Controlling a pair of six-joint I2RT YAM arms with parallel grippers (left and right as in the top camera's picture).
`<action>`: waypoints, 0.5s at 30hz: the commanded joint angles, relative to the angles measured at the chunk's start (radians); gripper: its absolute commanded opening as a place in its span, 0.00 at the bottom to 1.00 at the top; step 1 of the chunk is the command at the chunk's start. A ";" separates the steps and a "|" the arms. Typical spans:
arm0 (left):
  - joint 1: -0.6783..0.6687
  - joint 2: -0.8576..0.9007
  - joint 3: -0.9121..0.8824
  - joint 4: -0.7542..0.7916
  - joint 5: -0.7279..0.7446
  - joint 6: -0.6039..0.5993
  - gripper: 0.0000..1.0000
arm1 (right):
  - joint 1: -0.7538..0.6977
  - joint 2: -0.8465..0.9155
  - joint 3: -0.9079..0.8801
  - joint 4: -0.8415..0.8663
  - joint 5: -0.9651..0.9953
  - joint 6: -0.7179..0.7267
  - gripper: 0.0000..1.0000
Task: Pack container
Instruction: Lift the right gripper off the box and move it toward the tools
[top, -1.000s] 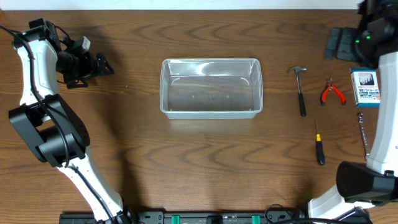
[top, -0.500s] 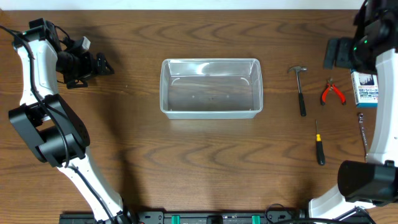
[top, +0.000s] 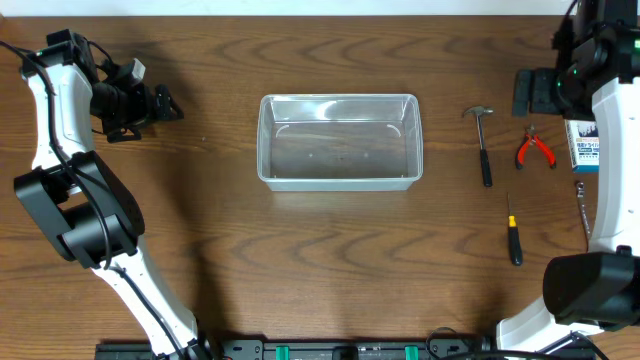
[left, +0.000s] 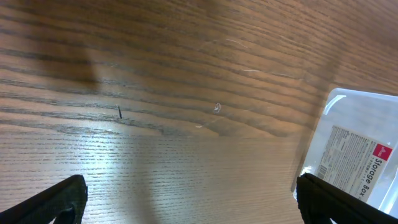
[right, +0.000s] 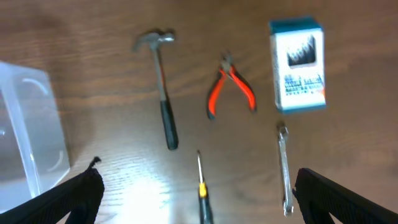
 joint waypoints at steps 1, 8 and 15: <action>0.002 -0.030 0.020 -0.003 -0.005 0.001 0.98 | -0.003 -0.001 -0.072 0.040 -0.127 -0.157 0.99; 0.002 -0.030 0.020 -0.003 -0.005 0.001 0.98 | -0.002 0.000 -0.206 0.146 -0.132 -0.168 0.99; 0.002 -0.030 0.020 -0.003 -0.005 0.001 0.98 | -0.002 0.000 -0.278 0.217 -0.132 -0.268 0.99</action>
